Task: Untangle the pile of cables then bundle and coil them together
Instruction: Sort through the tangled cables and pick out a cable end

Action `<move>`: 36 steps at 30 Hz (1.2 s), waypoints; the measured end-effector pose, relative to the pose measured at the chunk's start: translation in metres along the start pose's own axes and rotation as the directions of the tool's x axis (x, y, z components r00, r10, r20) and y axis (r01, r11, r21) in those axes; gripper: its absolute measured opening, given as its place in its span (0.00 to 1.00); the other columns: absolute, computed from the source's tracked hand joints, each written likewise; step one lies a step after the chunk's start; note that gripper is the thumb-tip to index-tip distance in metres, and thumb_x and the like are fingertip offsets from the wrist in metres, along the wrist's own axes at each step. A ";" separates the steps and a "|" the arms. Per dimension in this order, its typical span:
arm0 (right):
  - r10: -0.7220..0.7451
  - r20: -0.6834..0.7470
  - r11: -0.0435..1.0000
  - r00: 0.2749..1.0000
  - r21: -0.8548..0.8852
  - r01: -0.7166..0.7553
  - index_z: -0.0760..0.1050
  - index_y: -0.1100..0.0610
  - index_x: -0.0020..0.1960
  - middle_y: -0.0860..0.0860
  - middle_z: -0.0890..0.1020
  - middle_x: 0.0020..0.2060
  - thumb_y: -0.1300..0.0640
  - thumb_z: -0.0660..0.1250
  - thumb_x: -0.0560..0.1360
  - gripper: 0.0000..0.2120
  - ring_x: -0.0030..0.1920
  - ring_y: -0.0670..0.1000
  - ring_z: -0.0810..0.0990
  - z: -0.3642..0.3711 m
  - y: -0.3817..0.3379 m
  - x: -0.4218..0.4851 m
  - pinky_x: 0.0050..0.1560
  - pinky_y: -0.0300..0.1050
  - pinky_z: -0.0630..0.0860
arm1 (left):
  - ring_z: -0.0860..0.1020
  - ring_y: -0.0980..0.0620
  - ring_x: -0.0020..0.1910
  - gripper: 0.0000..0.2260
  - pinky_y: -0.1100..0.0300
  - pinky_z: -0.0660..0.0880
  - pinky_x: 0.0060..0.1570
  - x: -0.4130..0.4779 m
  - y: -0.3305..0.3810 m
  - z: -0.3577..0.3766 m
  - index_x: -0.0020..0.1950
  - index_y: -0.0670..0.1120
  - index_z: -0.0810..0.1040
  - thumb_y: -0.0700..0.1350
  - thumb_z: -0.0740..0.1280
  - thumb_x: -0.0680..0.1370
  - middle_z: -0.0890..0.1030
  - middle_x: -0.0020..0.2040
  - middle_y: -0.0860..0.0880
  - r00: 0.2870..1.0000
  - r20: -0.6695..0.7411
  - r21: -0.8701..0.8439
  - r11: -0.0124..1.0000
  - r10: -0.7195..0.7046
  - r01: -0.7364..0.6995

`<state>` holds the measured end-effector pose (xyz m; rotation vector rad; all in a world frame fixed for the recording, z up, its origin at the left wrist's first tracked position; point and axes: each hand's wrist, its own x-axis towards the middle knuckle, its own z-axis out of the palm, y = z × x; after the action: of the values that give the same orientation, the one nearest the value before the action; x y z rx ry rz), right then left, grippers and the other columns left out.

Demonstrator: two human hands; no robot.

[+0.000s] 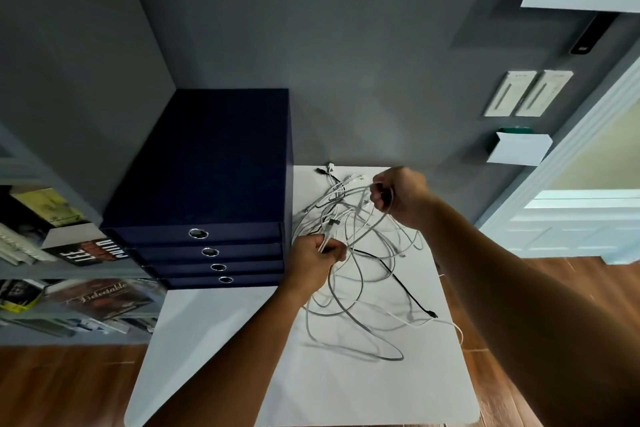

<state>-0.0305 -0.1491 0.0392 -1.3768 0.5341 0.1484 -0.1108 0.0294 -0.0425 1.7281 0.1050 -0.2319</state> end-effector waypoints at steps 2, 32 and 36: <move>-0.007 0.110 0.998 0.994 0.069 -0.001 0.69 0.63 0.38 0.58 0.72 0.29 0.72 0.53 0.68 0.09 0.25 0.54 0.72 0.000 -0.004 -0.003 0.26 0.39 0.69 | 0.80 0.62 0.33 0.05 0.71 0.72 0.37 -0.001 0.000 0.000 0.40 0.41 0.85 0.33 0.72 0.74 0.85 0.35 0.52 1.000 -0.012 -0.009 1.000 0.000 0.000; -0.087 0.175 0.871 0.981 -0.464 0.160 0.79 0.61 0.42 0.56 0.67 0.23 0.70 0.54 0.69 0.15 0.21 0.48 0.55 0.008 -0.008 -0.030 0.30 0.40 0.51 | 0.69 0.63 0.23 0.10 0.72 0.65 0.27 0.000 0.014 0.015 0.39 0.49 0.78 0.37 0.74 0.75 0.75 0.26 0.58 0.995 -0.019 -0.027 0.995 0.095 -0.095; -0.053 0.235 0.896 0.971 -0.418 0.150 0.77 0.61 0.40 0.55 0.65 0.23 0.71 0.54 0.69 0.13 0.23 0.48 0.54 0.008 -0.007 -0.035 0.30 0.42 0.49 | 0.72 0.65 0.27 0.04 0.74 0.67 0.31 0.005 0.016 0.016 0.47 0.46 0.83 0.38 0.74 0.76 0.79 0.34 0.53 0.994 -0.003 0.027 0.993 0.111 -0.110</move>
<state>-0.0561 -0.1358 0.0622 -1.7953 0.2470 0.3451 -0.1044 0.0107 -0.0311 1.7557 0.0093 -0.1484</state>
